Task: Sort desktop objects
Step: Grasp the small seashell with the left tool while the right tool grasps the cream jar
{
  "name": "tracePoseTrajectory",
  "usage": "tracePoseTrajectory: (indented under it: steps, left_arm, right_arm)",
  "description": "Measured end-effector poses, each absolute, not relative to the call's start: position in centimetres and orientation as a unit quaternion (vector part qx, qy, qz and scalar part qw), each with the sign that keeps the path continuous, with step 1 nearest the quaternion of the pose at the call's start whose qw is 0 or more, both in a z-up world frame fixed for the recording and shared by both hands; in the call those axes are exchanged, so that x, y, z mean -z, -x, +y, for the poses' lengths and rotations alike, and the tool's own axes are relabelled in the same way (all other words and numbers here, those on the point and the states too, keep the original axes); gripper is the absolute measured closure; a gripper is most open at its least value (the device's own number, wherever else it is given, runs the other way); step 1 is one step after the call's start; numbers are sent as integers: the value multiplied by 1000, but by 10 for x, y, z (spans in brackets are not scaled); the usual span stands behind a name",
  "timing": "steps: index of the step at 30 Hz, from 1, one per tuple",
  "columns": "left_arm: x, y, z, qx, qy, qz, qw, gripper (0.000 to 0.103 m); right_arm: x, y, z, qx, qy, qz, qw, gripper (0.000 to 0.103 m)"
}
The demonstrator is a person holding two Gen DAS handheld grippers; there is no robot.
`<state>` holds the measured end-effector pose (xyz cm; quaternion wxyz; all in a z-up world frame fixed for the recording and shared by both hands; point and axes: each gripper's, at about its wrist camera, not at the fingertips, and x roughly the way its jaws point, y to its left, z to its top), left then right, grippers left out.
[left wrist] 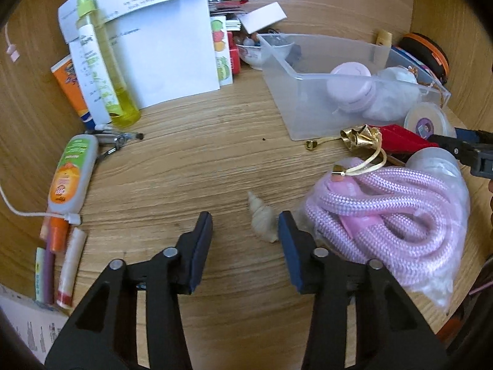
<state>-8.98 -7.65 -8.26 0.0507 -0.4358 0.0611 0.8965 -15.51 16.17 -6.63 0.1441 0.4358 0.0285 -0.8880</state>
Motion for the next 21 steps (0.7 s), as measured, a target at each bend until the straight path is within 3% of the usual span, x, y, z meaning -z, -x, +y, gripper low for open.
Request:
tracePoseTrajectory:
  steps: [2,3,9,21]
  left_arm:
    - [85,94,-75,-894,441,61,52,71]
    - [85,96,-75,-894,441,60,53,72]
    - [85,102,-77,-896,437,53,53,86]
    - [81,97,-91,-907,419,38,24,87]
  right_arm:
    - [68,158,163,888,-437,27,143,22]
    - [69,160,163,886,-440,26,143,30]
    - [73,157,171,882,-442,22,162,34]
    - [65,140,203,883,-433,6,183,38]
